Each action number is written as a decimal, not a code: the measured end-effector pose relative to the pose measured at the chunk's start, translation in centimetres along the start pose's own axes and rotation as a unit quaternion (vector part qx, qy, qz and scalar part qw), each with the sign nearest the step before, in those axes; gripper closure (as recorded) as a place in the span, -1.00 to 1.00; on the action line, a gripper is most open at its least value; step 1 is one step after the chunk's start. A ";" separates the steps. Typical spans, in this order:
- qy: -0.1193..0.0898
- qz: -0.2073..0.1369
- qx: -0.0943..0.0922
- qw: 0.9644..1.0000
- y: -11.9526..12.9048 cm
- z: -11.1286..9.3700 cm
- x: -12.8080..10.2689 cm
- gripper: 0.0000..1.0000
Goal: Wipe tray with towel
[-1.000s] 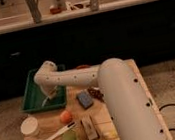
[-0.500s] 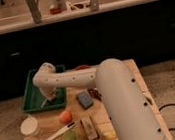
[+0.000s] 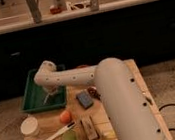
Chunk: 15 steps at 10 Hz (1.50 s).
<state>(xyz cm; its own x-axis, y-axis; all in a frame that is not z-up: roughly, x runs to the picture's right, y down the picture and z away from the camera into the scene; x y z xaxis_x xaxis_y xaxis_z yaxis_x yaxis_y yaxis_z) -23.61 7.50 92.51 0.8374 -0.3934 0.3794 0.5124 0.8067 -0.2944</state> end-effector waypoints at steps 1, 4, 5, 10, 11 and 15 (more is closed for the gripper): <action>-0.001 -0.007 0.004 1.000 -0.8 0.4 0.1 1.00; -0.023 -0.035 0.007 0.999 -2.5 1.7 -2.1 1.00; -0.040 -0.056 0.009 0.998 -3.0 2.2 -3.4 1.00; -0.074 -0.098 -0.010 0.992 0.8 2.0 -7.1 1.00; -0.070 -0.094 -0.012 0.993 1.4 1.8 -6.3 1.00; -0.025 -0.060 -0.014 0.998 2.3 0.4 -1.6 1.00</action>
<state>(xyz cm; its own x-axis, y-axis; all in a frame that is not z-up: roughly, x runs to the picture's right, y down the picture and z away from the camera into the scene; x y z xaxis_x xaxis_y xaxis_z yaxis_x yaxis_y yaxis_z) -23.86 10.19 91.54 0.7594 -0.4642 0.4558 0.6144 0.7421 -0.2680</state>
